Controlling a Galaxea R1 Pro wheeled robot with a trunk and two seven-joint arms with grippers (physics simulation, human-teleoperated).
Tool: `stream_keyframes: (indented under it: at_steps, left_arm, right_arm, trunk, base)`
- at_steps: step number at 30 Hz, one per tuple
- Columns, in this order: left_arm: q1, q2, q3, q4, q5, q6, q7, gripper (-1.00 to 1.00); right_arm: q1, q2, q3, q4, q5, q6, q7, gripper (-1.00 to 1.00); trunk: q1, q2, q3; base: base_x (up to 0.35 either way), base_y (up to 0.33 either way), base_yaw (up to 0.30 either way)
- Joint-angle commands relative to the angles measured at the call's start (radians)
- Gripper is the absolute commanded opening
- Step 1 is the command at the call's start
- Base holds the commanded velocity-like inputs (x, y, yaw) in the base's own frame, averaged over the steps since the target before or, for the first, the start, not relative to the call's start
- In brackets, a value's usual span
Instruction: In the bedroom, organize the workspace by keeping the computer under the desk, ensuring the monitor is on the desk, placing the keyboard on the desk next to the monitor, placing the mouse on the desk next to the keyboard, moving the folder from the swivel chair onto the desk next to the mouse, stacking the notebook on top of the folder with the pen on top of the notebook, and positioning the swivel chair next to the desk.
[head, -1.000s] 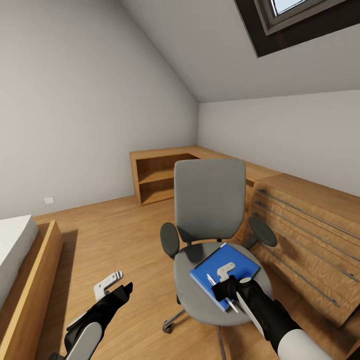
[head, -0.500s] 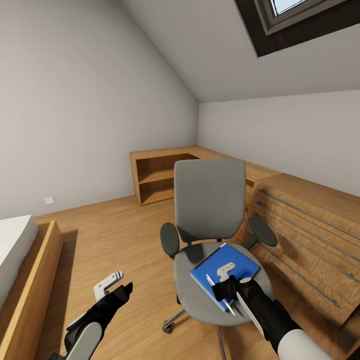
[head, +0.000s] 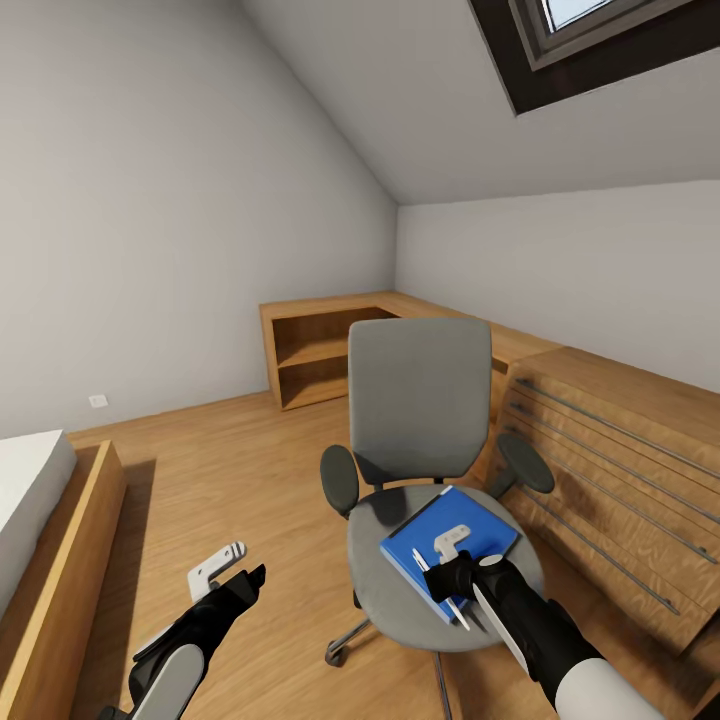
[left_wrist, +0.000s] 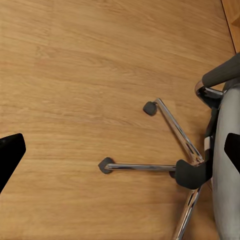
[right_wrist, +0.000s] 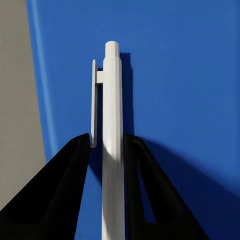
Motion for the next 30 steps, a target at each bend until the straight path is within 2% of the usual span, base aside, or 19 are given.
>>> stream_keyframes:
  at_steps: [1, 10, 15, 22, 26, 30]
  left_arm:
    - [-0.001, 0.001, -0.002, -0.001, 0.005, 0.002, 0.008, 1.0]
    - [-0.001, 0.001, -0.004, -0.001, 0.005, 0.002, 0.008, 1.0]
    - [-0.001, 0.001, -0.005, -0.002, 0.005, 0.002, 0.007, 1.0]
    - [-0.001, 0.002, -0.033, -0.002, 0.004, 0.001, 0.008, 1.0]
    - [-0.001, 0.002, -0.039, -0.002, 0.004, 0.001, 0.008, 1.0]
    - [-0.001, 0.003, -0.041, -0.002, 0.004, 0.0, 0.008, 1.0]
  right_arm:
    - [-0.001, -0.001, 0.002, -0.002, 0.001, 0.005, 0.003, -1.0]
    - [-0.001, -0.001, 0.002, -0.003, 0.001, 0.005, 0.003, -1.0]
    - [-0.001, -0.002, 0.002, -0.004, 0.001, 0.005, 0.002, -1.0]
    - [-0.001, -0.004, 0.001, -0.043, 0.001, 0.009, 0.0, -1.0]
    - [0.001, -0.021, -0.002, -0.122, -0.003, 0.033, -0.001, -1.0]
    - [0.022, -0.062, -0.005, -0.253, -0.027, 0.1, -0.005, -1.0]
  trunk:
    - [0.0, -0.001, -0.001]
    - [0.0, -0.001, -0.001]
    - [-0.019, 0.034, 0.015]
    - [-0.046, 0.083, 0.037]
    - [-0.061, 0.111, 0.049]
    - [-0.077, 0.139, 0.062]
  base:
    - [0.0, 0.0, 0.0]
    - [0.0, 0.0, 0.0]
    - [0.0, 0.0, 0.0]
    - [0.0, 0.0, 0.0]
    - [0.0, 0.0, 0.0]
    - [0.0, 0.0, 0.0]
